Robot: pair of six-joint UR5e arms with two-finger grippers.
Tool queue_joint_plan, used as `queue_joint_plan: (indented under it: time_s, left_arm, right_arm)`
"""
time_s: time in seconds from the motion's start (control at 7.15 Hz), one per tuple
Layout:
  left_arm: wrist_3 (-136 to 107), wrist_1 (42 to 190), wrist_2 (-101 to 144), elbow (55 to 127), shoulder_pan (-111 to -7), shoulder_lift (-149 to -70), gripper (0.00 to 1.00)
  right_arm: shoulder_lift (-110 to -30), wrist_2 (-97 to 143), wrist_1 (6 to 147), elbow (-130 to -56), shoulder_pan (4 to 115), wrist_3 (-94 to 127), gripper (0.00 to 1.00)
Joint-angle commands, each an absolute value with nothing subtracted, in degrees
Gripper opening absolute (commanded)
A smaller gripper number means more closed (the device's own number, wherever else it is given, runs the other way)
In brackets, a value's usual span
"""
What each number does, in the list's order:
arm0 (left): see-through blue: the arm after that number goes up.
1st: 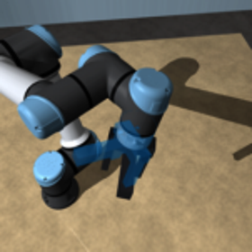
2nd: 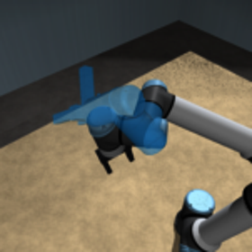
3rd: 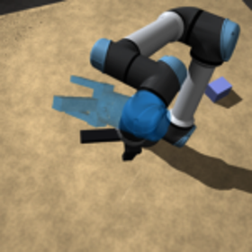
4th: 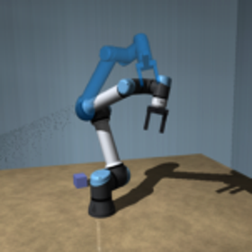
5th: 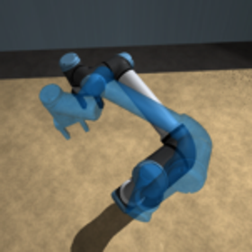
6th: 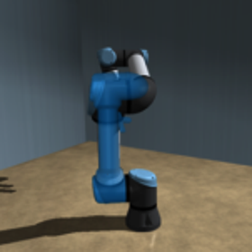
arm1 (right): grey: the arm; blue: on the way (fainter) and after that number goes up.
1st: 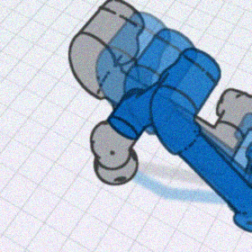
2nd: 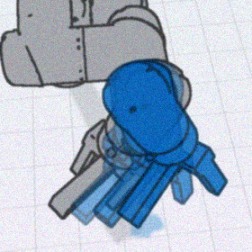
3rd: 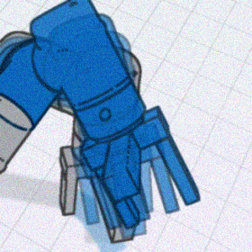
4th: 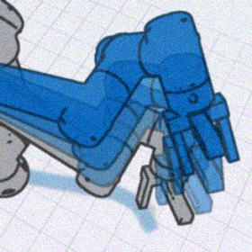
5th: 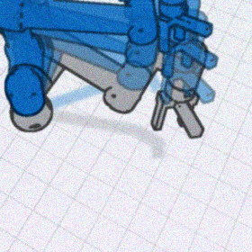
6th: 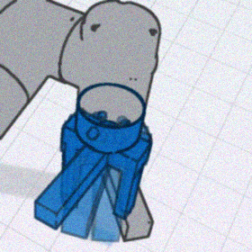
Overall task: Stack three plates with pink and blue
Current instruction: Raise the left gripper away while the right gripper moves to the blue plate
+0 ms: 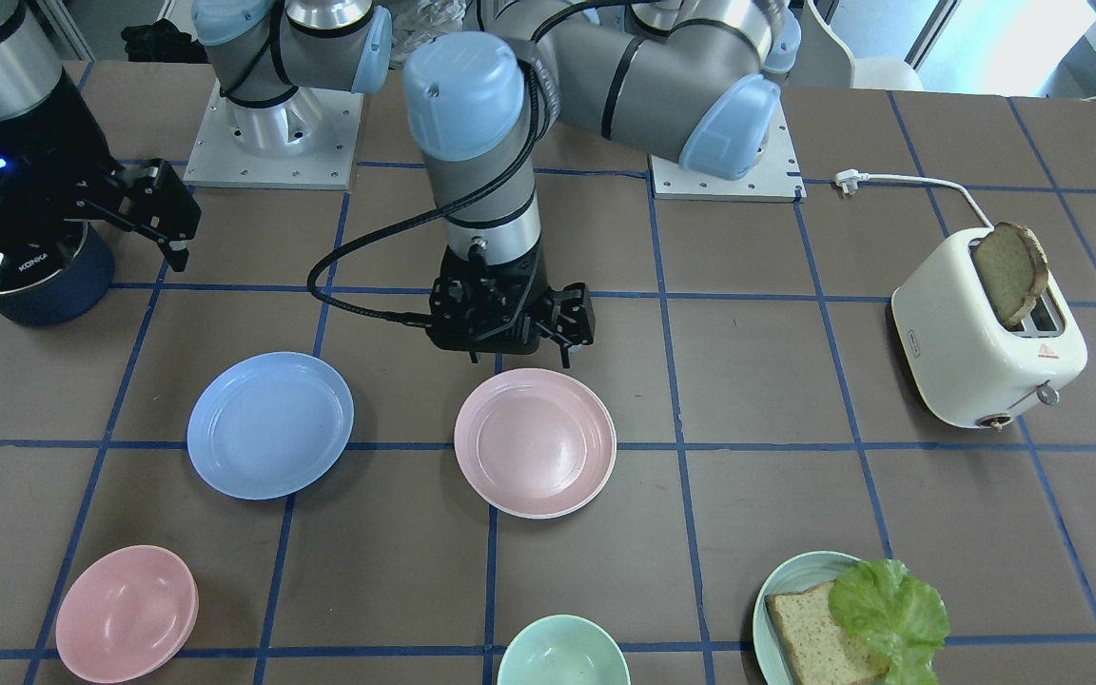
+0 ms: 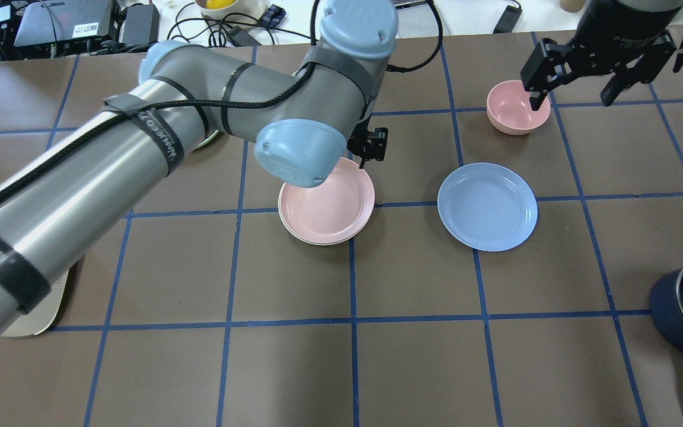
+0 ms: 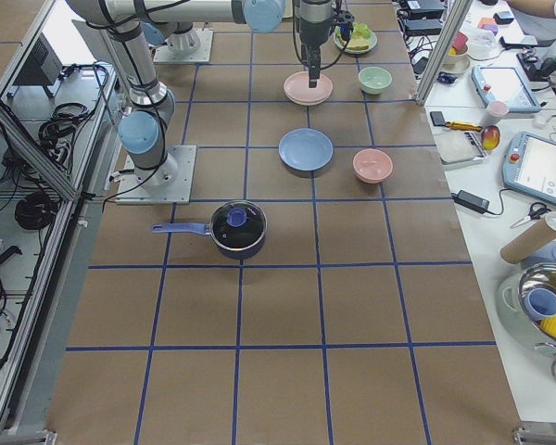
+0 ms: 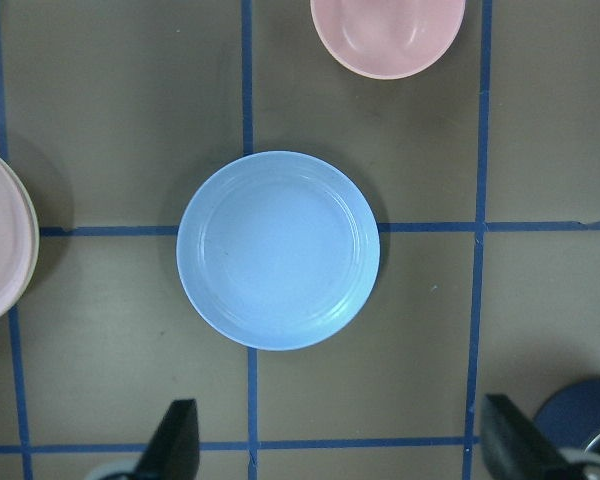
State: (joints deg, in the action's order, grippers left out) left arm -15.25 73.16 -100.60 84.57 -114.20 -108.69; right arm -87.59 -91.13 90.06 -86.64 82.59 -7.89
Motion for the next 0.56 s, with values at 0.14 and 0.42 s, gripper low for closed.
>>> queue_joint_plan:
  time_s: [0.14,0.42]
  left_arm:
    - [-6.36,82.5,-99.94,84.64,-105.76,-98.38,1.0]
    - [-0.55,88.13,-98.02,84.73,-98.92,-93.36,1.0]
  right_arm:
    - [-78.52,-91.05,100.44,-91.31,79.89,-12.99,1.0]
    - [-71.48,-91.49,109.03,-95.86,79.02,-14.84,1.0]
